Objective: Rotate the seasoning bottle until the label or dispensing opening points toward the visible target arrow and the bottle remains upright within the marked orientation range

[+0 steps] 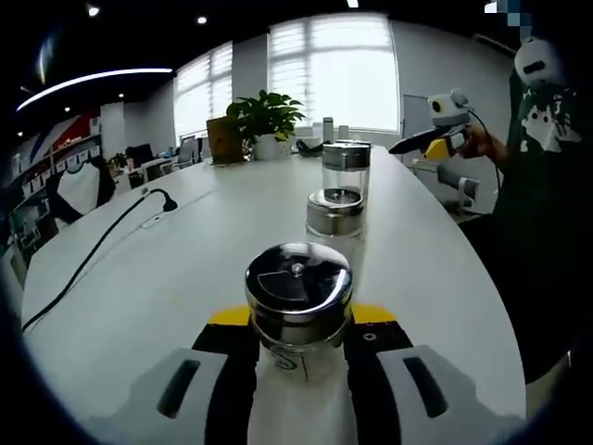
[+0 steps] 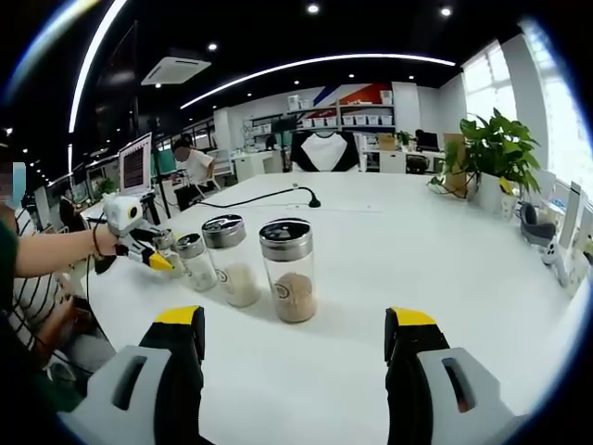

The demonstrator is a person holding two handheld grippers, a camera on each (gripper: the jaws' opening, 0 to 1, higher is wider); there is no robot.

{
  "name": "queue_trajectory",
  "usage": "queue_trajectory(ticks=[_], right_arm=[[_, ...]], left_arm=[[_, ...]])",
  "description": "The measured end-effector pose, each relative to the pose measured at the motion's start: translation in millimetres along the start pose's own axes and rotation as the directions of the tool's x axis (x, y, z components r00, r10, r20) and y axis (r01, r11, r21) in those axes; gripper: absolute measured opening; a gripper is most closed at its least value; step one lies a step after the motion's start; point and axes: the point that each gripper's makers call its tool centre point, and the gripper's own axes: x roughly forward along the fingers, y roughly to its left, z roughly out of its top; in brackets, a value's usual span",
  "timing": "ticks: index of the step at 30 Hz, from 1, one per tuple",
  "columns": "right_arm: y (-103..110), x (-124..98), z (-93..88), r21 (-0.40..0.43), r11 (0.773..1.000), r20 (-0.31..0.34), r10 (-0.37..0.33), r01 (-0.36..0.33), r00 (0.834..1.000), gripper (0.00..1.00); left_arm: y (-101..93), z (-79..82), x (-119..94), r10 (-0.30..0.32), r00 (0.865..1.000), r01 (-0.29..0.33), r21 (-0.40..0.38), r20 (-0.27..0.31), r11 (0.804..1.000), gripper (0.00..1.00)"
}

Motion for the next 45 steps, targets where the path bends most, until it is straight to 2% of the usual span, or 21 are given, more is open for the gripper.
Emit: queue_trajectory(ticks=[8,24,39,45], right_arm=[[-0.5,2.2,-0.8,0.003,1.000,-0.005,0.001,-0.001,1.000,0.81],[-0.3,2.4,-2.6,0.004,1.000,-0.009,0.002,-0.002,1.000,0.81],[-1.7,1.8,-3.4,0.007,1.000,-0.009,0.002,-0.002,1.000,0.81],[-1.6,1.2,-5.4,0.012,1.000,-0.012,0.001,-0.001,1.000,0.81]], left_arm=[[2.5,0.9,-1.3,0.005,1.000,-0.005,-0.009,0.006,1.000,0.37],[5.9,1.4,-2.5,0.068,0.997,-0.066,-0.054,0.040,0.996,0.37],[8.9,1.4,-3.8,0.174,0.983,-0.167,-0.105,0.056,0.980,0.37],[9.6,1.3,-3.0,0.232,0.972,-0.226,-0.118,0.042,0.967,0.37]])
